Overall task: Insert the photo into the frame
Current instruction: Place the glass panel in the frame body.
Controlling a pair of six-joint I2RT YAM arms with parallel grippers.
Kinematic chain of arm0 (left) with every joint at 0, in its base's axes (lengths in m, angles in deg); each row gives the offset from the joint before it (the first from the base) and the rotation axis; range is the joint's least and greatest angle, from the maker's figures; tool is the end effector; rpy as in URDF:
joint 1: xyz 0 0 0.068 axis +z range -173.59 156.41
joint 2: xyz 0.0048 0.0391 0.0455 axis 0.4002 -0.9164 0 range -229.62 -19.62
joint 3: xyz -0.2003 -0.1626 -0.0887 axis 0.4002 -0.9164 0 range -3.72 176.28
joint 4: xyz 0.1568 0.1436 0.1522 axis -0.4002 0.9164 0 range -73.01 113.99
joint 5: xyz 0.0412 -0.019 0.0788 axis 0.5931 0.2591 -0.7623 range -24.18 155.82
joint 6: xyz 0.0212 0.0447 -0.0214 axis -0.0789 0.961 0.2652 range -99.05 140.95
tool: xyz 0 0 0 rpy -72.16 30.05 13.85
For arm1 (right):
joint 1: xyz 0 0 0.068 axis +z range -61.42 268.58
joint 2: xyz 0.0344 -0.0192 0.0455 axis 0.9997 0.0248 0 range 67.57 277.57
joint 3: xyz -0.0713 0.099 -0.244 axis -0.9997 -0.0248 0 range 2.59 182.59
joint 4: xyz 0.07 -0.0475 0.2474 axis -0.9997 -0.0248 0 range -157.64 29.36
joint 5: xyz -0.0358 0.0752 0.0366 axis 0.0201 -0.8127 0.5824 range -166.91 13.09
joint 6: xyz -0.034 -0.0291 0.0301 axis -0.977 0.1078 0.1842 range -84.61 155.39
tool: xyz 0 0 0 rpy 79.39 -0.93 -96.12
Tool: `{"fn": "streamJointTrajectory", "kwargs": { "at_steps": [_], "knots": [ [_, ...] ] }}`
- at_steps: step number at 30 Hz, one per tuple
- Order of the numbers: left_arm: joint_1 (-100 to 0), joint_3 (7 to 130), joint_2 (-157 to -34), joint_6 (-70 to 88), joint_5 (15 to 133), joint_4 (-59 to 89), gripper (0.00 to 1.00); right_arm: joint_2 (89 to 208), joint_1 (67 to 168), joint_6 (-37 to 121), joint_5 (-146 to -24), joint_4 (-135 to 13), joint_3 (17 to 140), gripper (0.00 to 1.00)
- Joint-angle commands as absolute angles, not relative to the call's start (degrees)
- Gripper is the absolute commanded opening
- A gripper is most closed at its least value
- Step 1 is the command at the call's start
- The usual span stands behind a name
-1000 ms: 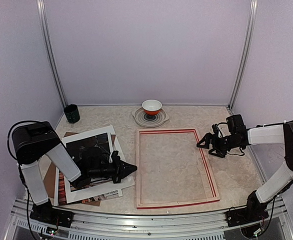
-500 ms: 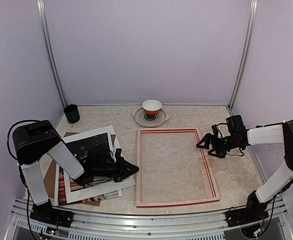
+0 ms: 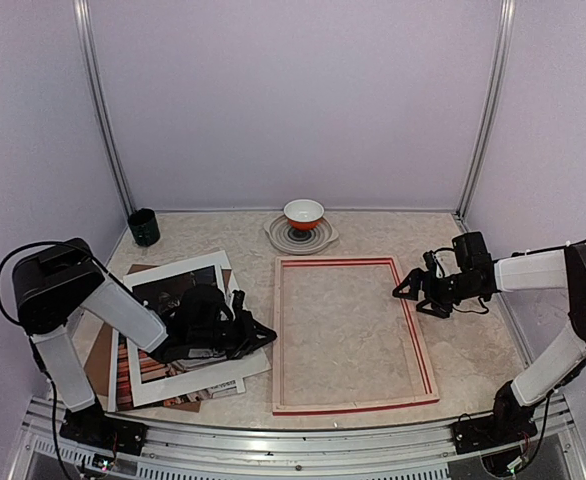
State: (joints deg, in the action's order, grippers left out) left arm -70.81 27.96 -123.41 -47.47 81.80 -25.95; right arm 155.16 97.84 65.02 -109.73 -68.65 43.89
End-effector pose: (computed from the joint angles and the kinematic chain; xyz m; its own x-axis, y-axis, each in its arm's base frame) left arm 0.2033 -0.2341 0.1025 -0.9297 -0.3115 -0.1964 0.0117 0.5079 -0.8613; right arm 0.2756 0.0644 0.1572 -0.9180 0.2712 -0.2895 0.0074 0.7414 0.6711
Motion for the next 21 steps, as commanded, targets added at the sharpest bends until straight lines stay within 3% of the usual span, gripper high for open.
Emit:
{"fn": "streamJointTrajectory", "kwargs": {
  "at_steps": [1, 21],
  "knots": [
    [-71.22, 29.62, -121.52, -44.23, 78.9, -19.67, 0.02, 155.66, 97.28, 65.04, -110.48, -67.79, 43.38, 0.99],
    [-71.32, 29.09, -115.54, -41.15, 82.59, -28.68, 0.0, 155.49, 97.23, 64.92, -110.51, -67.86, 43.11, 0.99]
  ]
}}
